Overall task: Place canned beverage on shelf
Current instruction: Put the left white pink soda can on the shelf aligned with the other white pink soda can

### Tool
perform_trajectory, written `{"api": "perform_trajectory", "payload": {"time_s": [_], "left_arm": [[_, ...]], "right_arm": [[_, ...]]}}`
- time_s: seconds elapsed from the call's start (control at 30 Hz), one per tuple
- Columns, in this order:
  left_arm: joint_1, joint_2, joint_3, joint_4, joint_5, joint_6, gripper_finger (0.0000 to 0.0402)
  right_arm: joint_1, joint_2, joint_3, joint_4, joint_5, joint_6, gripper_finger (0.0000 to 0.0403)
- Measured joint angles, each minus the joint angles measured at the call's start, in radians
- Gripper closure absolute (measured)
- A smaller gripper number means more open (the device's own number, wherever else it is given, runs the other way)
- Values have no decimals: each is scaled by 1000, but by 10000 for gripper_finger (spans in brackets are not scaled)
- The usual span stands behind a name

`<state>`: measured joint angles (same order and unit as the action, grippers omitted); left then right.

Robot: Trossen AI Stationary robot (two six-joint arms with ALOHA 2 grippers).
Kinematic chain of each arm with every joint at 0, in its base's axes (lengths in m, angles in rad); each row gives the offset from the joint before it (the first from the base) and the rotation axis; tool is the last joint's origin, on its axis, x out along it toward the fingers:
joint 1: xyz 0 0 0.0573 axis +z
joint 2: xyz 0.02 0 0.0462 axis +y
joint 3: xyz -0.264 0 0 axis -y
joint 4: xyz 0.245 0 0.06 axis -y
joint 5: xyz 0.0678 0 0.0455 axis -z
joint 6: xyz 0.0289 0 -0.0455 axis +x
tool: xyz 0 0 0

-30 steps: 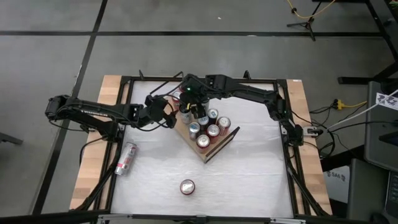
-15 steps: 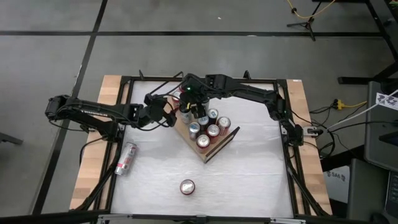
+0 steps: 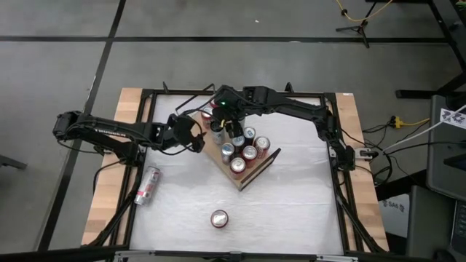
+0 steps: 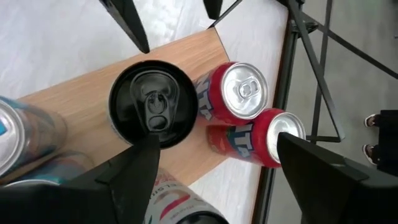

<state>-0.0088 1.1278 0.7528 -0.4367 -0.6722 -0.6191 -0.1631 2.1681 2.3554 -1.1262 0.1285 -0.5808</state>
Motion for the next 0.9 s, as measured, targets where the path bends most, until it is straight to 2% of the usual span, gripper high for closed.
{"api": "perform_trajectory", "payload": {"time_s": [0.47, 0.9], "left_arm": [[3, 3, 0, 102, -43, 0, 51], [8, 162, 1, 253, -63, 1, 51]], "right_arm": [[0, -2, 0, 2, 0, -3, 86], [0, -2, 0, 9, 0, -5, 86]]}}
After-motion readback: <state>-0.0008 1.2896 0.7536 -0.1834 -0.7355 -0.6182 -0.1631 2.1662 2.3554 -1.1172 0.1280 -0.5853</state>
